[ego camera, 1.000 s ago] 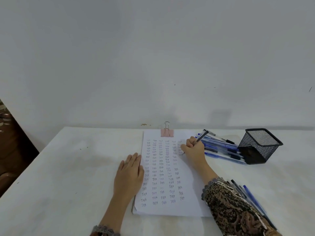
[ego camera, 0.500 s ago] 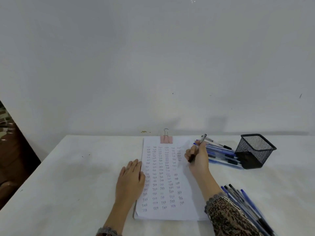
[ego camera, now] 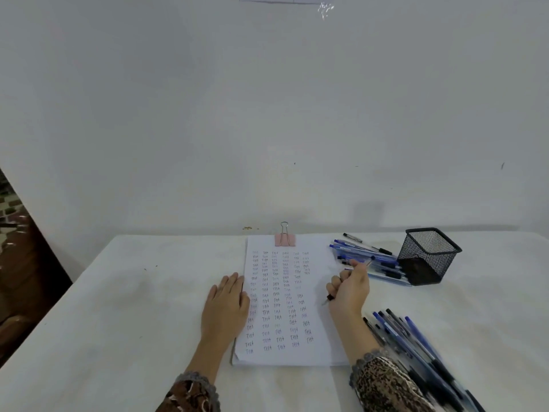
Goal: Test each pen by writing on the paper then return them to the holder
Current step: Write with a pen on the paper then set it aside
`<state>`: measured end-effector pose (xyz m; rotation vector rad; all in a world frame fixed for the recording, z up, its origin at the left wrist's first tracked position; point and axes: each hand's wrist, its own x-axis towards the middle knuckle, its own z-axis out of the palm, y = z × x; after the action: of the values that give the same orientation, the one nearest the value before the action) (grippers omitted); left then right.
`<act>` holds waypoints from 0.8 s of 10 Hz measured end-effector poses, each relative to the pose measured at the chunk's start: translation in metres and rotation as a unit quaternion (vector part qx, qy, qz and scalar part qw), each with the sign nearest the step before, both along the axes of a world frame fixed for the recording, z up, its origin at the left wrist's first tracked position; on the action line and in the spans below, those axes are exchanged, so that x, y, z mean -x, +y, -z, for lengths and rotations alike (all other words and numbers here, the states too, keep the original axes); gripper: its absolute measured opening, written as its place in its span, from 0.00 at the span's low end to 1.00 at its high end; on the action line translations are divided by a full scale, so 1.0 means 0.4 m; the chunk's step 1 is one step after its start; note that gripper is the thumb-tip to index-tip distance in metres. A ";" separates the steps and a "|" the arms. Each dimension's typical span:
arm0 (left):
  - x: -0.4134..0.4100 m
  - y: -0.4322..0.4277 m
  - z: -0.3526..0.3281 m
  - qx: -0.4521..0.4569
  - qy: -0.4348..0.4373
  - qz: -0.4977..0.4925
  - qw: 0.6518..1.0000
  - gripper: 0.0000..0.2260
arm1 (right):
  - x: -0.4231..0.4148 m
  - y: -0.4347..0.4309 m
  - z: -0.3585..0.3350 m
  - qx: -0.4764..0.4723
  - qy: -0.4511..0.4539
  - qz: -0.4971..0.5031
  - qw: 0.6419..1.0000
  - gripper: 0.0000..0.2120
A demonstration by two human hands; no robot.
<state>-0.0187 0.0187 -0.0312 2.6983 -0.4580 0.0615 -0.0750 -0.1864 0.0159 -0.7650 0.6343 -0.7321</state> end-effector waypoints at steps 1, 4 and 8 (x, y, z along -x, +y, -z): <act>0.002 0.001 -0.002 -0.001 -0.001 0.000 1.000 0.23 | 0.040 -0.037 -0.024 0.250 0.149 -0.012 0.957 0.10; 0.011 -0.002 -0.011 -0.001 -0.006 0.002 1.000 0.21 | 0.224 -0.195 -0.041 0.502 0.568 -0.168 0.630 0.17; 0.011 -0.001 -0.011 -0.003 -0.007 0.003 1.000 0.22 | 0.242 -0.269 -0.074 0.531 0.563 -0.307 0.554 0.12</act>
<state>-0.0230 0.0182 -0.0270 2.7043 -0.4706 0.0781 -0.1719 -0.2939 0.0456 -2.5636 0.9258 0.2921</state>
